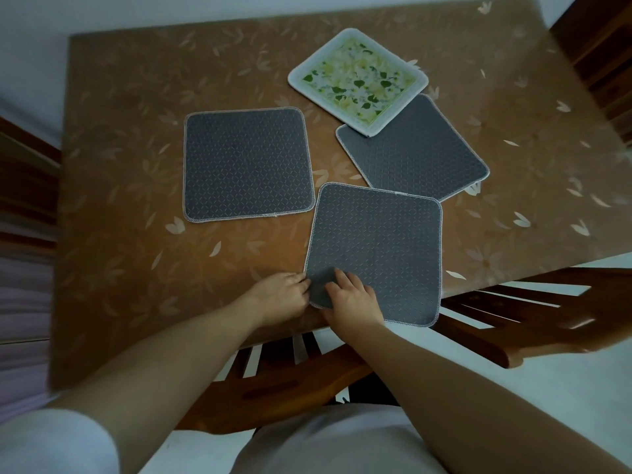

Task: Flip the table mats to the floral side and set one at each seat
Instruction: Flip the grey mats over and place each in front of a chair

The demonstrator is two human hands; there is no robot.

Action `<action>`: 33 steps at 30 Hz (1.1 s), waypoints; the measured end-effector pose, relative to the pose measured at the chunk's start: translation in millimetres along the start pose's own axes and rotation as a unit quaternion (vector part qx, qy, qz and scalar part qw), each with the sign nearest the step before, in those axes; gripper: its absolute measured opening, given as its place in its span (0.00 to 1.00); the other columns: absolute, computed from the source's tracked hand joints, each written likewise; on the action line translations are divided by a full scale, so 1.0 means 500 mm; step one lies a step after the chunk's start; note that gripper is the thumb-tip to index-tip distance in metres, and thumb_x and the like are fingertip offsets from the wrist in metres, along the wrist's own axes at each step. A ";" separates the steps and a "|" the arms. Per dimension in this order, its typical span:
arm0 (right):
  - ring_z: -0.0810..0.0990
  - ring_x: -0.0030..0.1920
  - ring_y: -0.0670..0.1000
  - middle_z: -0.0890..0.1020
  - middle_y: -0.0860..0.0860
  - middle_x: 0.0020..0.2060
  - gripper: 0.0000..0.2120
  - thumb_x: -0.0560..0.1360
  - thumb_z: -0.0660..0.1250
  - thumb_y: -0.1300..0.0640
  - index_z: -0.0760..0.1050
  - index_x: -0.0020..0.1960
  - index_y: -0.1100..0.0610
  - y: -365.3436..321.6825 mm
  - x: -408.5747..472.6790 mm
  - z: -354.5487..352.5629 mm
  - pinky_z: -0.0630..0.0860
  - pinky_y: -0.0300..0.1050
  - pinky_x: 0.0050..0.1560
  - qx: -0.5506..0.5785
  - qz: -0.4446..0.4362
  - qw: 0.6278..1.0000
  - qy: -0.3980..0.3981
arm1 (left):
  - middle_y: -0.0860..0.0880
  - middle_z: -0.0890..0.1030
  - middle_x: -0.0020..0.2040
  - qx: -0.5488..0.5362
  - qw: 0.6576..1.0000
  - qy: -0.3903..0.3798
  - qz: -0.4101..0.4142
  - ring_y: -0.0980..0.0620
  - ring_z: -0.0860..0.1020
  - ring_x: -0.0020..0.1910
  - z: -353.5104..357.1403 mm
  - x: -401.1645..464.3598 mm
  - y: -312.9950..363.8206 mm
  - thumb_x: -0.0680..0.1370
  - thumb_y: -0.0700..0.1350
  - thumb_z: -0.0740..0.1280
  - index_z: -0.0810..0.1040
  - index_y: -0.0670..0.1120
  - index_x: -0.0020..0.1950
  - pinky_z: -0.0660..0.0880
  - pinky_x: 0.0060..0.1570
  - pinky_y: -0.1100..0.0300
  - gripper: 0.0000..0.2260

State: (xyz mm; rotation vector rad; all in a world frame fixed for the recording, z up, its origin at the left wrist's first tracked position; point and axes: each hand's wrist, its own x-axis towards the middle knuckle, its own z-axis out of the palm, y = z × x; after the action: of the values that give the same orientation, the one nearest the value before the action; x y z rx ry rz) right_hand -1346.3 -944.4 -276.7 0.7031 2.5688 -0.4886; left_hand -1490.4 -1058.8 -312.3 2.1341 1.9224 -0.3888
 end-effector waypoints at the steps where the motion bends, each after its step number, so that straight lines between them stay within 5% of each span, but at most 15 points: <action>1: 0.59 0.80 0.57 0.62 0.55 0.81 0.21 0.81 0.64 0.49 0.73 0.72 0.55 0.000 0.000 -0.002 0.63 0.59 0.74 0.001 -0.004 1.000 0.003 | 0.37 0.72 0.75 -0.007 1.000 0.002 0.003 0.40 0.69 0.75 -0.004 -0.001 -0.002 0.85 0.43 0.55 0.74 0.38 0.71 0.63 0.76 0.49 0.18; 3: 0.59 0.79 0.57 0.64 0.54 0.80 0.21 0.81 0.64 0.48 0.74 0.71 0.54 0.000 0.000 -0.005 0.63 0.58 0.74 0.002 -0.012 1.000 0.015 | 0.37 0.77 0.71 -0.040 0.999 0.029 -0.004 0.41 0.75 0.71 -0.020 -0.008 -0.009 0.84 0.43 0.59 0.78 0.36 0.68 0.69 0.72 0.49 0.17; 6: 0.61 0.79 0.57 0.66 0.54 0.79 0.18 0.81 0.64 0.49 0.77 0.68 0.55 0.003 0.000 -0.012 0.64 0.57 0.73 0.011 -0.020 0.999 0.041 | 0.38 0.87 0.53 -0.084 0.984 0.159 -0.006 0.42 0.86 0.53 -0.036 -0.024 -0.015 0.73 0.41 0.77 0.87 0.36 0.51 0.83 0.53 0.51 0.11; 9: 0.64 0.78 0.58 0.69 0.55 0.78 0.15 0.81 0.65 0.50 0.81 0.63 0.57 0.003 -0.001 -0.016 0.64 0.58 0.72 0.029 -0.035 0.997 0.069 | 0.39 0.88 0.48 -0.122 0.960 0.251 -0.024 0.42 0.87 0.47 -0.042 -0.031 -0.011 0.66 0.38 0.82 0.87 0.36 0.45 0.85 0.45 0.49 0.11; 16: 0.75 0.71 0.64 0.79 0.58 0.71 0.10 0.77 0.71 0.61 0.84 0.38 0.61 -0.022 0.008 -0.032 0.73 0.63 0.65 0.103 -0.061 0.980 0.156 | 0.37 0.86 0.55 -0.181 0.925 0.318 -0.108 0.40 0.85 0.54 -0.041 -0.047 -0.017 0.69 0.36 0.80 0.87 0.35 0.50 0.83 0.54 0.46 0.11; 24: 0.64 0.79 0.65 0.71 0.57 0.77 0.09 0.78 0.70 0.59 0.87 0.42 0.59 -0.076 0.053 -0.079 0.60 0.69 0.76 0.116 -0.124 0.970 0.174 | 0.38 0.75 0.73 -0.238 0.892 0.308 -0.228 0.40 0.71 0.74 -0.029 -0.109 -0.054 0.79 0.42 0.68 0.77 0.38 0.70 0.69 0.71 0.40 0.20; 33: 0.57 0.81 0.62 0.64 0.54 0.81 0.08 0.79 0.70 0.58 0.88 0.45 0.57 -0.199 0.087 -0.136 0.55 0.70 0.78 0.174 -0.194 0.956 0.134 | 0.40 0.69 0.77 -0.341 0.781 0.364 -0.376 0.41 0.66 0.77 -0.066 -0.229 -0.112 0.79 0.34 0.68 0.74 0.38 0.73 0.64 0.74 0.46 0.22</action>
State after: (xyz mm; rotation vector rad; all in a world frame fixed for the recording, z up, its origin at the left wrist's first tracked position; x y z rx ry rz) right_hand -1455.6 -978.4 -218.5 0.3888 2.9252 -1.0580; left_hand -1556.0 -1147.7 -241.3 1.0051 2.6683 1.0353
